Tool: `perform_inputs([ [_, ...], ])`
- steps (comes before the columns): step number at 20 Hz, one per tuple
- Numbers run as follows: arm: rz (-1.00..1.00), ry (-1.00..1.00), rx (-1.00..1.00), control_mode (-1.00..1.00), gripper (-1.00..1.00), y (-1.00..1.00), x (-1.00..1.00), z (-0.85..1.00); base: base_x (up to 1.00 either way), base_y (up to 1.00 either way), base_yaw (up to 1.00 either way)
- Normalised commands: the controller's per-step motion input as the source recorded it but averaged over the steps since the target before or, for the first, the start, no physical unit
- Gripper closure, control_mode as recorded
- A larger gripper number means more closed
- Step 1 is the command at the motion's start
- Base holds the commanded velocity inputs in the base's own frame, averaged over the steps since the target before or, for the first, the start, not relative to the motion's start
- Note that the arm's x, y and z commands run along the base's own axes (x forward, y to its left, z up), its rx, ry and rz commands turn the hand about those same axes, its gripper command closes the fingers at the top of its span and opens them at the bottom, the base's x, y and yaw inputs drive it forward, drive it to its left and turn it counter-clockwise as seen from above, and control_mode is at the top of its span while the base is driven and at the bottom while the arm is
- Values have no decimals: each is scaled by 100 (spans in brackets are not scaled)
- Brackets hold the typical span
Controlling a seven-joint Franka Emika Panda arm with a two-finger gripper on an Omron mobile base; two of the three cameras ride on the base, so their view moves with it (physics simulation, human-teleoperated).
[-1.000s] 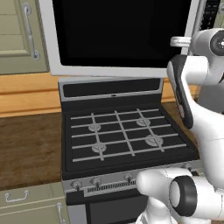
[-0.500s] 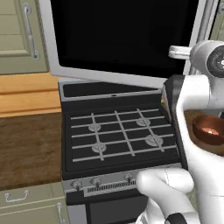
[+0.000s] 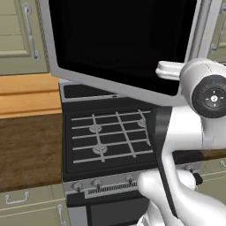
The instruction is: Open the microwave, place the bowl with waffle inside the microwave, then close the microwave door and turn it on.
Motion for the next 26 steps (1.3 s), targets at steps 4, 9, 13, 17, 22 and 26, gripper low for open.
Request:
perform_inputs([
  [4, -1, 0, 1, -100, 100, 64, -92, -41, 0, 0, 0],
  [9, 0, 7, 0, -100, 100, 65, -48, -47, 0, 0, 0],
  [13, 0, 0, 0, -100, -100, 60, -41, -36, 0, 0, 0],
  [17, -3, -8, 0, -100, -100, 35, -12, -10, 0, 0, 0],
  [22, -6, -3, 0, -100, -100, 34, -1, -4, 0, 0, 0],
  [26, -6, 0, 1, -100, -100, 15, -24, -20, 0, 0, 0],
])
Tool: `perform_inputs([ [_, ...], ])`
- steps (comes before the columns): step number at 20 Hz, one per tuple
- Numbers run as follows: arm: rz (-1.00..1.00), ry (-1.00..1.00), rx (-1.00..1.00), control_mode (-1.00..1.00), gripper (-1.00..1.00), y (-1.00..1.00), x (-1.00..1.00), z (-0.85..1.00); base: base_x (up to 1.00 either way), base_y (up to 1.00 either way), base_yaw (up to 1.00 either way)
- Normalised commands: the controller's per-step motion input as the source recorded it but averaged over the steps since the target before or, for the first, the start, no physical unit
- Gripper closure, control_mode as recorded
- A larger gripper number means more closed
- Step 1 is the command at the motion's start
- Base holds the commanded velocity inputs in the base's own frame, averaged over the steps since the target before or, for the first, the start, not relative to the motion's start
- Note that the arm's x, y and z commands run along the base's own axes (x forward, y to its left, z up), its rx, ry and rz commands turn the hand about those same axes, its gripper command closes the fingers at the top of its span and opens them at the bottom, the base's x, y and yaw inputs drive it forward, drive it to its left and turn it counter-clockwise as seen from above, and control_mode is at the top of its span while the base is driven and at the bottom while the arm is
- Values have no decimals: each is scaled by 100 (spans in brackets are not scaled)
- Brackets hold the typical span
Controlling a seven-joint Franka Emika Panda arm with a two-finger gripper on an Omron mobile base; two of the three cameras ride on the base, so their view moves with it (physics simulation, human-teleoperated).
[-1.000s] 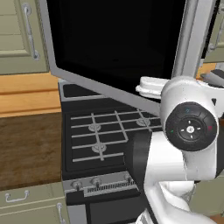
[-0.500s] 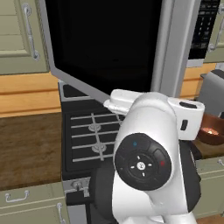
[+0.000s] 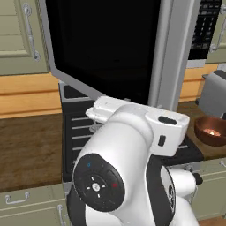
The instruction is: Open the microwave, place the bowl with waffle inside the microwave, then close the microwave door and turn it on.
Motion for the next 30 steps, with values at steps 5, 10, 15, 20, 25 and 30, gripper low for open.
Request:
perform_inputs([
  [5, 8, 0, 18, -100, -100, 4, -65, -4, 0, 0, 0],
  [10, 43, 1, 43, -100, -100, -76, -45, -3, 0, 0, 0],
  [15, 30, 0, 68, -100, -100, -91, 5, 13, 0, 0, 0],
  [20, 32, 0, 87, -100, -100, -76, -3, -2, 0, 0, 0],
  [25, 23, 25, 90, -100, -100, -65, 66, -4, 0, 0, 0],
  [30, 30, 49, 61, -100, -100, -18, 100, -9, 0, 0, 0],
])
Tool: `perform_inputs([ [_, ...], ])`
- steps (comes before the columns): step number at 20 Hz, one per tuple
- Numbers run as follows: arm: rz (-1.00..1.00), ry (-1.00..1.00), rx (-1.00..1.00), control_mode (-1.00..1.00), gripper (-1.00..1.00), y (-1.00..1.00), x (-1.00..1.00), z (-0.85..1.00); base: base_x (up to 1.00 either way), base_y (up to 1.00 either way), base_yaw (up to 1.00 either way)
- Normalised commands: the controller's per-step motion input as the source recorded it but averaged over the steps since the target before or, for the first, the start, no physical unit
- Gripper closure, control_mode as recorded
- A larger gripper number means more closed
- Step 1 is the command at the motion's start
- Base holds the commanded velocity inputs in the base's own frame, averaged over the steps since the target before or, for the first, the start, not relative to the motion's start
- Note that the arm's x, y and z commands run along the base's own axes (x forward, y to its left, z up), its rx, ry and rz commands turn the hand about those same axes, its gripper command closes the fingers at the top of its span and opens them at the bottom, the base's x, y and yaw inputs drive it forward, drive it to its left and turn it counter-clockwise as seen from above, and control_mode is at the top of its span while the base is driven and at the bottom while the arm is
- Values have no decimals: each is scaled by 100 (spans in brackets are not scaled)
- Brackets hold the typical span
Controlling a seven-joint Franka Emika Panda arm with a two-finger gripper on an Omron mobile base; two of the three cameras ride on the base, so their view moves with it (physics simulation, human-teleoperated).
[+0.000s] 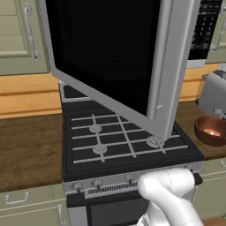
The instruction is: Open the microwave, place the bowl with waffle inside the microwave, then close the microwave door and turn it on.
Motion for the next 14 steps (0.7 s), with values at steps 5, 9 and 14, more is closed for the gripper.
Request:
perform_inputs([
  [5, 58, 45, 35, -100, -100, 32, 99, -53, 0, 0, 0],
  [9, 71, 23, 9, -100, -100, 62, 46, -34, 0, 0, 0],
  [14, 52, -1, 1, -100, -100, 81, 2, -6, 0, 0, 0],
])
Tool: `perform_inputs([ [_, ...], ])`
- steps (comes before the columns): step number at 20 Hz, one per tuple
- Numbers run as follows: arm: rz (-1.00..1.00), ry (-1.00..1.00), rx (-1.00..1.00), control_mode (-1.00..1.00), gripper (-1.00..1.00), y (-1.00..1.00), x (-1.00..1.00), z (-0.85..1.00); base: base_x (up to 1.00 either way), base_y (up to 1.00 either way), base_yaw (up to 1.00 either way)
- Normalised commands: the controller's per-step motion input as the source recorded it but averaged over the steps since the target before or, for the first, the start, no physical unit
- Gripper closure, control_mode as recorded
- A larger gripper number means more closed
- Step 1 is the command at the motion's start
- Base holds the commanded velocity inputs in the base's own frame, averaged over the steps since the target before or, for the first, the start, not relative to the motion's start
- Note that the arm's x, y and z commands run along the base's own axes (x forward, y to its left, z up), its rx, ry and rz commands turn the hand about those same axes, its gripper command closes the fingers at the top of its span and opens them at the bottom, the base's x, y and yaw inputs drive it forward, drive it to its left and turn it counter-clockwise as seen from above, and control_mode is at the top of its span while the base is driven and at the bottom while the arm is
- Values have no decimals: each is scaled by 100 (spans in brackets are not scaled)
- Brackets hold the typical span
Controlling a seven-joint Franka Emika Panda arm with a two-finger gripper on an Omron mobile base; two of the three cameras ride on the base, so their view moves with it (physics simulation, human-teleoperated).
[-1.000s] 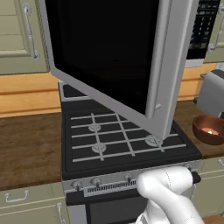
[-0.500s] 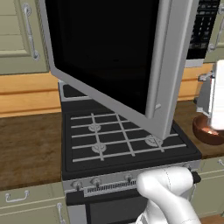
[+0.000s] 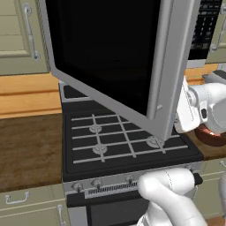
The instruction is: Open the microwave, place the bowl with waffle inside the microwave, then close the microwave door and turn it on.
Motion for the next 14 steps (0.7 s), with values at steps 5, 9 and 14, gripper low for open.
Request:
perform_inputs([
  [5, 42, -13, 14, -100, -100, 77, 0, 0, 0, 0, 0],
  [9, 25, -26, 2, -100, -100, 97, -3, -12, 0, 0, 0],
  [14, 15, -24, 0, -100, -100, 100, -3, -8, 0, 0, 0],
])
